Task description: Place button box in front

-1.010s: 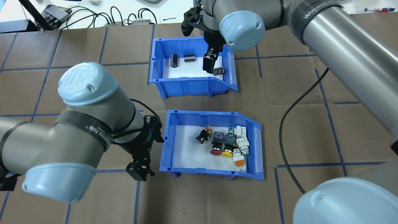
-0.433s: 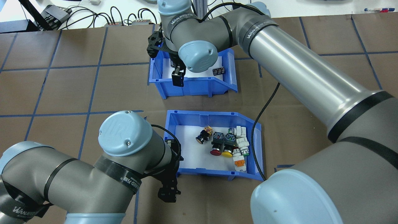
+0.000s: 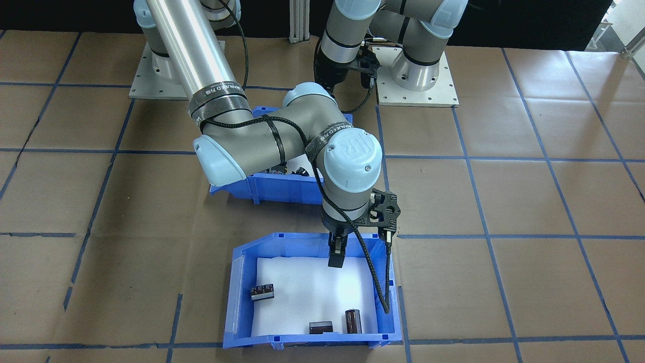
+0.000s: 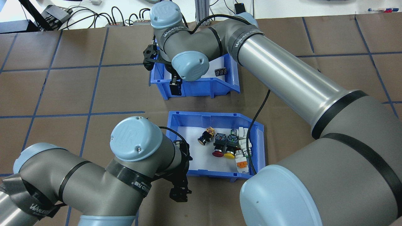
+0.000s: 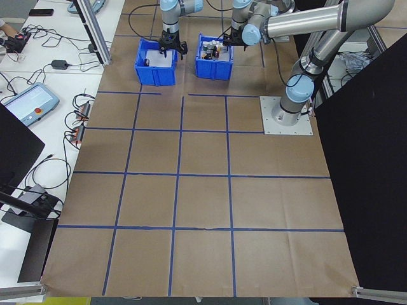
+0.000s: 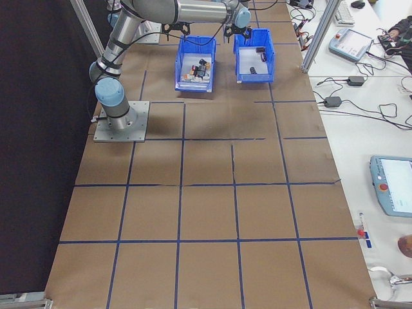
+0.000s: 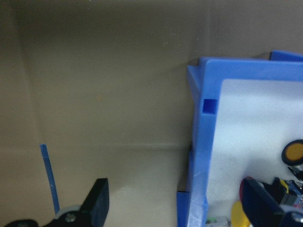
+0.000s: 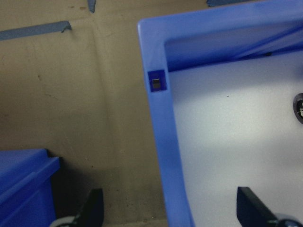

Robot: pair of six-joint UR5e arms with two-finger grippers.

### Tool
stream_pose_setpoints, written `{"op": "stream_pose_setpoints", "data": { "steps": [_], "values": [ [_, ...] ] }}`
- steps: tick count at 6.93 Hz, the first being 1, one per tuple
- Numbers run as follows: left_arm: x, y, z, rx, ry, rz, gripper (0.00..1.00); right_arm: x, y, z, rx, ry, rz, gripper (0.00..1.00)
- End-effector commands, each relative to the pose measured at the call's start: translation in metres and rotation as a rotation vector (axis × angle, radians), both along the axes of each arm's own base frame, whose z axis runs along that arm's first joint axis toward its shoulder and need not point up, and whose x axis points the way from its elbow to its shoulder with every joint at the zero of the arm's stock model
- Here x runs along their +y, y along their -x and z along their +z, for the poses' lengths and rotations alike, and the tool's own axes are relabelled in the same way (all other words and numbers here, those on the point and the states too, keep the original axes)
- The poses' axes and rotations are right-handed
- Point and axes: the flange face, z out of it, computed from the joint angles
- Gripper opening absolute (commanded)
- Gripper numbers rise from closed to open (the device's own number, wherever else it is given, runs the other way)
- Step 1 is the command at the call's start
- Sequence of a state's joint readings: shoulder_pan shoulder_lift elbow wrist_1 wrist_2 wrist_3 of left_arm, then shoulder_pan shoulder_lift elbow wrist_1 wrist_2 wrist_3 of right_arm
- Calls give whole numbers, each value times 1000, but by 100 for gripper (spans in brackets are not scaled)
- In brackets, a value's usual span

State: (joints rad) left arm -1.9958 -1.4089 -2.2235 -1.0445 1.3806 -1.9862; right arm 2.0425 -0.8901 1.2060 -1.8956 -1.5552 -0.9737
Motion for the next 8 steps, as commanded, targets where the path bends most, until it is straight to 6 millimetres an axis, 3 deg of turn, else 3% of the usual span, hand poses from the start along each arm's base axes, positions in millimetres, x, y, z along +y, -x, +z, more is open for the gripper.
{"op": "stream_pose_setpoints", "data": {
  "steps": [1, 2, 3, 4, 5, 6, 7, 8],
  "values": [
    [1, 18, -24, -14, -30, -18, 100, -1, 10, -19, 14, -4, 10, 100],
    [-1, 26, -34, -16, -27, -26, 100, -5, 9, -17, 6, 24, 9, 100],
    [-11, 31, -44, -8, -5, -26, 100, -7, 8, -13, 5, 32, 4, 81],
    [-13, 38, -57, -9, -17, 5, 100, -6, 8, -7, 5, 36, 7, 40],
    [-8, 48, -64, -16, -18, -10, 93, -5, 8, -4, 7, 35, 10, 17],
    [-6, 50, -68, -19, -19, -19, 68, -8, 14, -2, 52, 60, 13, 4],
    [-7, 51, -60, 6, 21, -21, 24, -13, 19, 1, 54, 66, 4, 2],
    [-11, 54, -54, 40, 82, -28, 4, -16, 24, 13, 45, 88, -3, 1]
  ]
}}
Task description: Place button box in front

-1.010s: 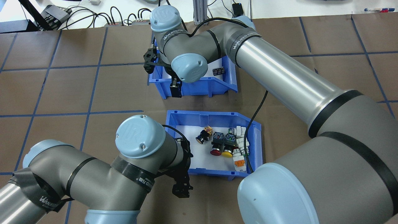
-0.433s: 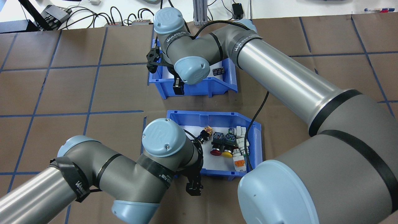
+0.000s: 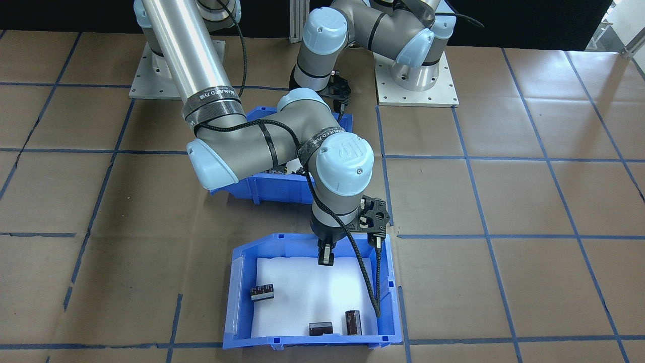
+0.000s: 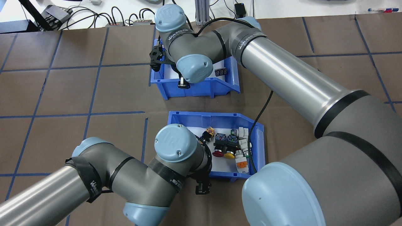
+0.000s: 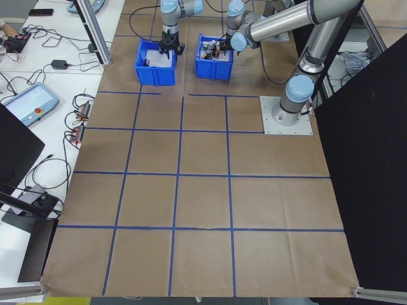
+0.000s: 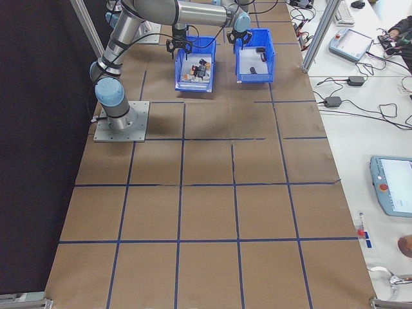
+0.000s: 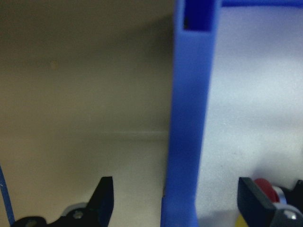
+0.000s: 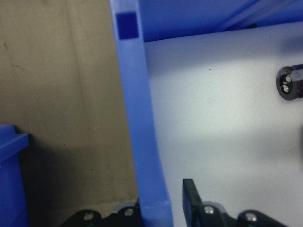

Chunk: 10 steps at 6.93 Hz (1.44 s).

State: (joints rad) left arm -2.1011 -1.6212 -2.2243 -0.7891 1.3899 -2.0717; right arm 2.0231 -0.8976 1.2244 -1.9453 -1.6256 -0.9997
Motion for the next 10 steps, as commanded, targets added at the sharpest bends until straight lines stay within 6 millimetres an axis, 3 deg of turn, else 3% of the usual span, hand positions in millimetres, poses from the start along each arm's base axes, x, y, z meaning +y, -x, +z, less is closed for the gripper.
{"op": "stream_pose_setpoints", "data": {
  "steps": [1, 2, 4, 6, 8, 9, 10],
  "values": [
    [0, 2, 1, 40, 75, -13, 0, -16, 22, 29, -11, 42, -14, 1],
    [0, -3, 16, 48, 130, -73, 0, -31, 51, 42, -11, 52, -8, 1],
    [-20, -28, 29, -82, 233, -176, 0, -55, 146, 87, 0, 32, -38, 1],
    [-64, -97, 57, -117, 210, -199, 0, -64, 238, 122, 15, 5, -22, 1],
    [-117, -147, 89, -86, 208, -186, 0, -53, 312, 129, 33, -28, 65, 1],
    [-153, -161, 103, -63, 192, -161, 0, -33, 344, 139, 38, -32, 80, 1],
    [-195, -159, 114, -64, 197, -156, 0, -8, 372, 140, 34, -49, 111, 1]
  ]
}}
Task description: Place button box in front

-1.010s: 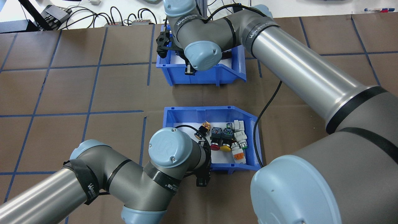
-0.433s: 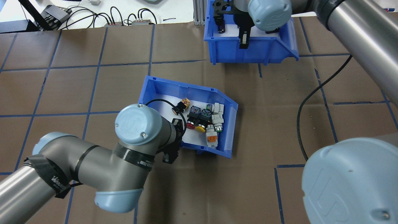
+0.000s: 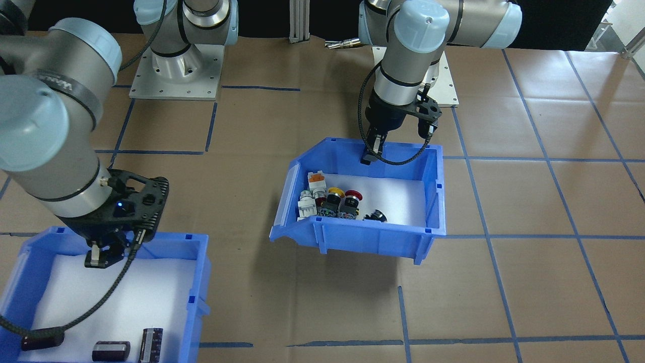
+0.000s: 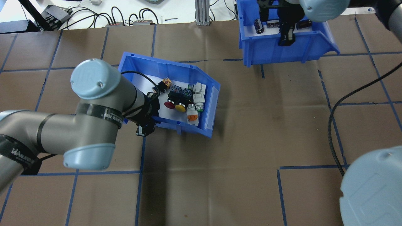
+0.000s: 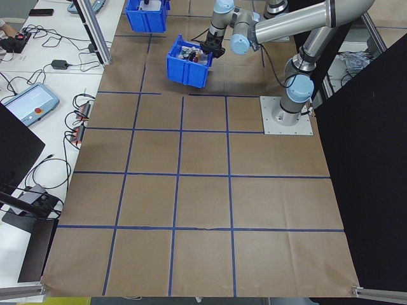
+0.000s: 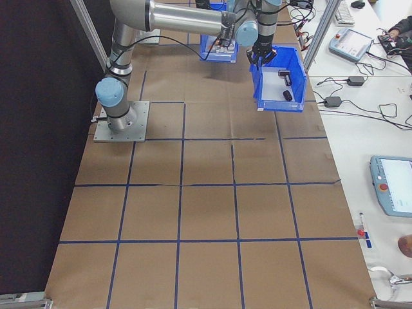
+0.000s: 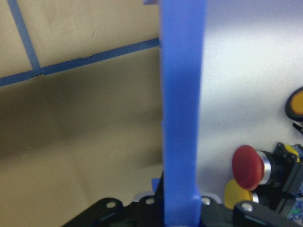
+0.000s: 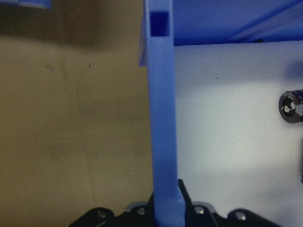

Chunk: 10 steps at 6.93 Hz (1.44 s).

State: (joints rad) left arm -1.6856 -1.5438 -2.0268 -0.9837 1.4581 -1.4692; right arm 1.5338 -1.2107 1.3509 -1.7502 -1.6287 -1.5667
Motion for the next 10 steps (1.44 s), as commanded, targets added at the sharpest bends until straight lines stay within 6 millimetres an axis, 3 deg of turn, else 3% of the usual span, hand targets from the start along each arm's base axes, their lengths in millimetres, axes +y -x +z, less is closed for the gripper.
{"op": "stream_pose_setpoints", "data": {
  "steps": [1, 2, 4, 6, 7, 8, 10],
  "values": [
    [-95, -4, 13, 16, -2, 19, 0, 54, 70, -1, -10, -34, 59, 1],
    [-131, 2, 3, 23, -8, 25, 0, 82, 85, 4, -10, -37, 91, 1],
    [-201, 26, -13, 64, 6, 40, 0, 127, 91, 3, -12, -49, 93, 1],
    [-243, 84, -24, 116, 4, 93, 0, 167, 99, -8, -16, -55, 96, 1],
    [-249, 117, -40, 121, -14, 125, 0, 181, 100, -16, -33, -54, 83, 1],
    [-248, 135, -51, 125, -30, 150, 0, 189, 103, -19, -59, -48, 65, 1],
    [-242, 140, -60, 132, -59, 184, 14, 198, 102, -25, -63, -63, 58, 1]
  ]
}}
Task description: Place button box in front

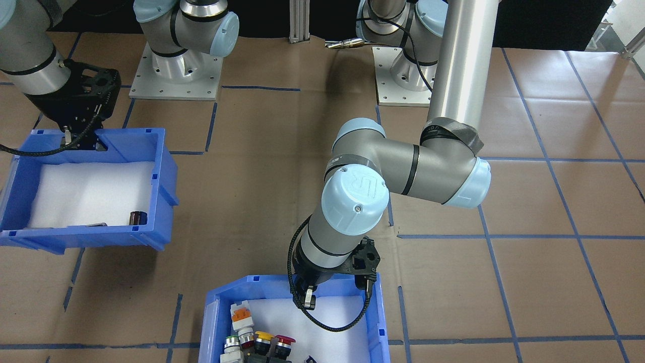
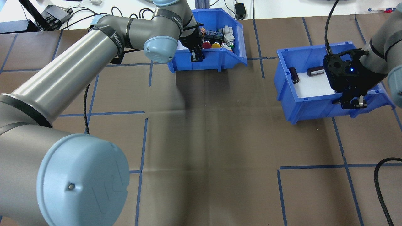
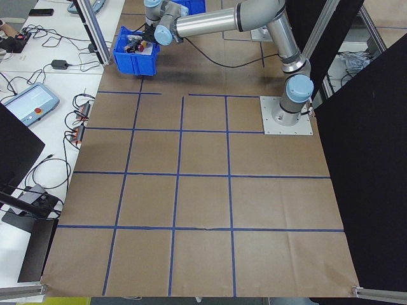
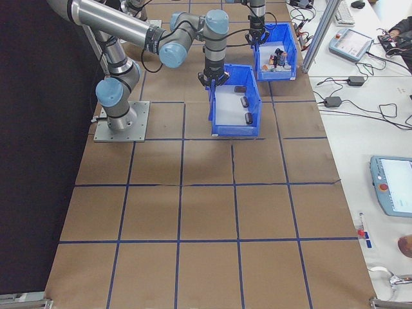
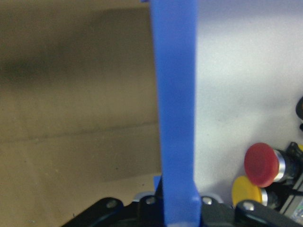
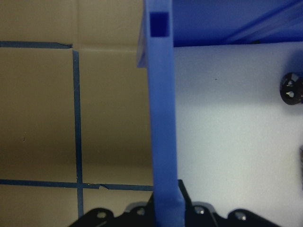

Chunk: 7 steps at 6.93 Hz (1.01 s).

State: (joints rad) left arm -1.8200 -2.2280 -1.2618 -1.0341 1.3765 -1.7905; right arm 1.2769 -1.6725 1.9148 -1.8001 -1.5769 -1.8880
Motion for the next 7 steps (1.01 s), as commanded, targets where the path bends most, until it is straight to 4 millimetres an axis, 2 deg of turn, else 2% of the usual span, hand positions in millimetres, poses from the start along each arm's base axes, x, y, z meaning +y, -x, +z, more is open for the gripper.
{"op": "stream_pose_setpoints", "data": {
  "steps": [1, 2, 3, 4, 5, 6, 7],
  "values": [
    [4, 7, -7, 2, -22, 17, 23, 26, -9, -12, -9, -14, -5, 1],
    [7, 6, -5, 3, -25, 14, 51, 45, -15, -14, -9, -8, -5, 1],
    [12, 5, 2, 2, -18, -4, 77, 53, -18, -17, -6, -1, -5, 1],
    [18, 2, 14, -3, 1, -54, 81, 56, -20, -17, -9, -3, -17, 1],
    [37, -11, 59, -23, -28, -112, 81, 61, -30, -11, -34, 16, -69, 1],
    [60, -30, 101, -53, -51, -219, 81, 67, -53, -13, -55, 12, -81, 1],
    [73, -68, 135, -125, -56, -321, 86, 75, -89, -21, -50, 1, -93, 1]
  ]
}}
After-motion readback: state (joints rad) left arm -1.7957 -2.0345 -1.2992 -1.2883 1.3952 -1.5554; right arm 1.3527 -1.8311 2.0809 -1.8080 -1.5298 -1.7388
